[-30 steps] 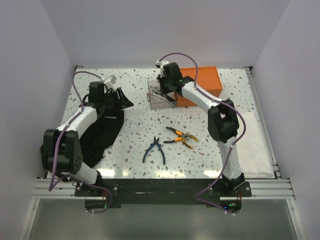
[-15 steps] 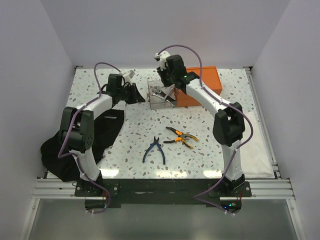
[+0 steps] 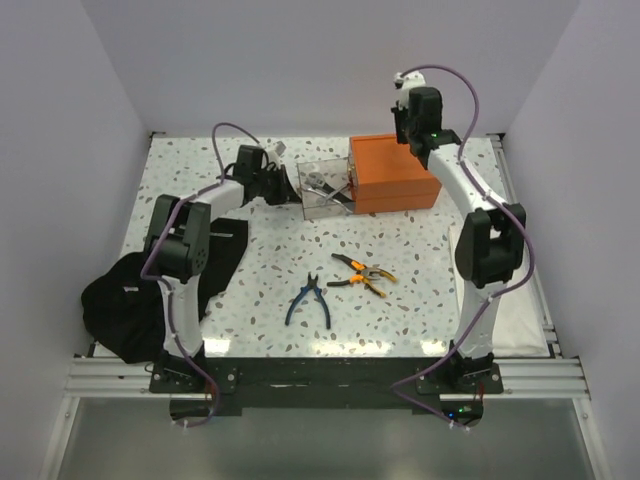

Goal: Sort the tools into containers

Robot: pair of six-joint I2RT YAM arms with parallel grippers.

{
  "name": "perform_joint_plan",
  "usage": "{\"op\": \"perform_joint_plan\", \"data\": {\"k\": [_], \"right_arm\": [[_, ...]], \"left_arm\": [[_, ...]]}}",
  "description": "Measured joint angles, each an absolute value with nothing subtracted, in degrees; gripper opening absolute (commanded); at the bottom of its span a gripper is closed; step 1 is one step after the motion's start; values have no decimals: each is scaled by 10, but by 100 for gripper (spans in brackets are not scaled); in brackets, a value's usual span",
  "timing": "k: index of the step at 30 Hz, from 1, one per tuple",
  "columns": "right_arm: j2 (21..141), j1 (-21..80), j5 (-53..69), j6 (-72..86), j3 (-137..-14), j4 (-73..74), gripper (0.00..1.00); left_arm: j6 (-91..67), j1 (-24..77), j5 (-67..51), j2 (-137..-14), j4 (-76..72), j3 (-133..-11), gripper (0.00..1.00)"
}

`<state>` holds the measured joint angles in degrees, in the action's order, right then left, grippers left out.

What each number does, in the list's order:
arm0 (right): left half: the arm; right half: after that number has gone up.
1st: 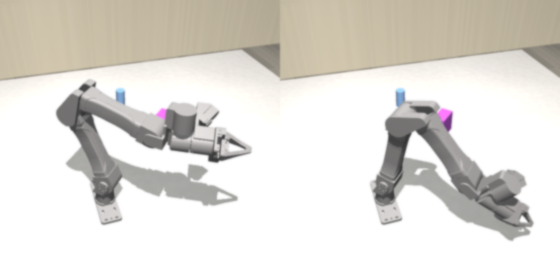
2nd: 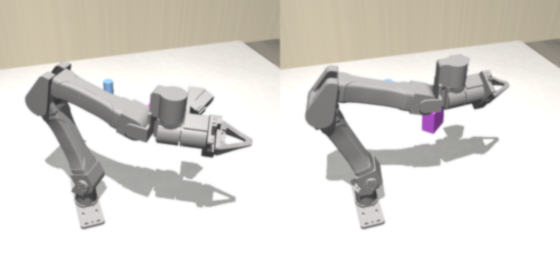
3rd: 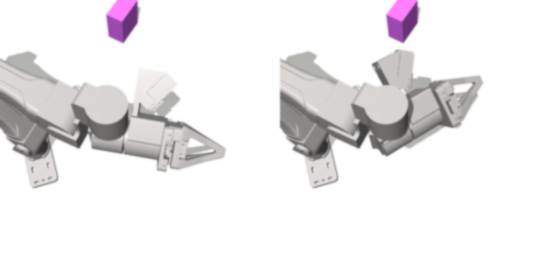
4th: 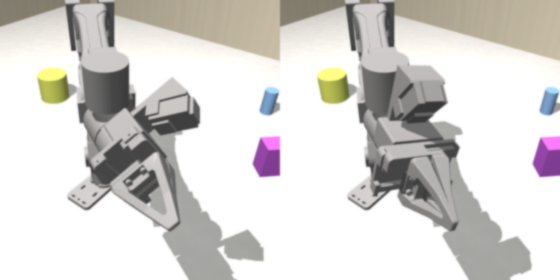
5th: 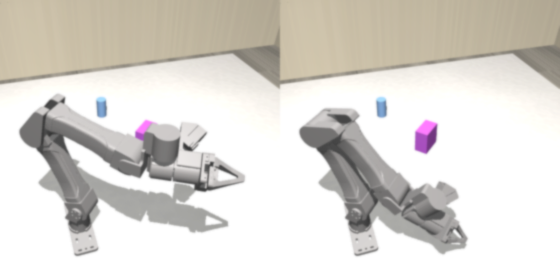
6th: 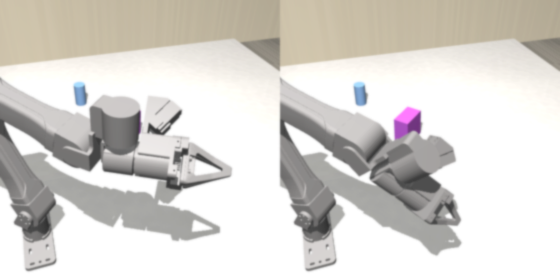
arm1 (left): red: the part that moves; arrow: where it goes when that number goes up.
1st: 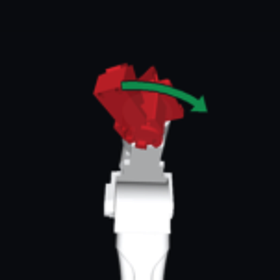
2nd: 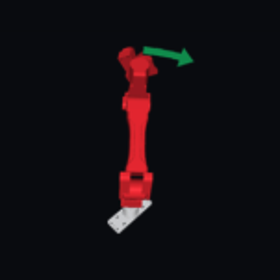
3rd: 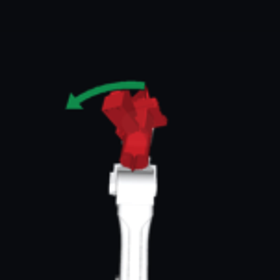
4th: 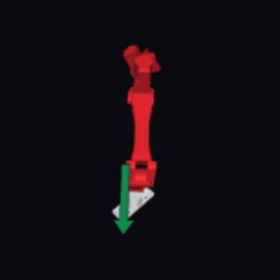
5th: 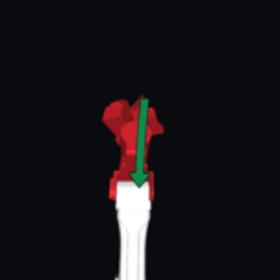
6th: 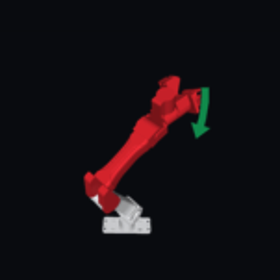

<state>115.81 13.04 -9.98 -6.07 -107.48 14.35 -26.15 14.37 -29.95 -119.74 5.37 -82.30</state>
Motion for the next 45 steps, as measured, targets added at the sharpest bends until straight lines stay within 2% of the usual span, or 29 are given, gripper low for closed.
{"op": "perform_joint_plan", "data": {"k": [6, 17, 25, 36, 45], "right_arm": [[1180, 144, -65, -64, -1022, 146, 0], [1132, 145, 11, -29, -937, 103, 0], [1123, 145, 25, -15, -923, 98, 0], [1110, 145, 26, 15, -899, 79, 0], [1102, 145, 14, 19, -913, 120, 0]], "left_arm": [[-275, 173, -297, -1232, 52, -844, 0], [-324, 256, -307, -1304, 16, -921, 0], [-345, 280, -307, -1350, 1, -994, 1], [-356, 296, -294, -1406, -17, -1073, 7], [-364, 297, -291, -1403, -17, -1073, 21]]}}
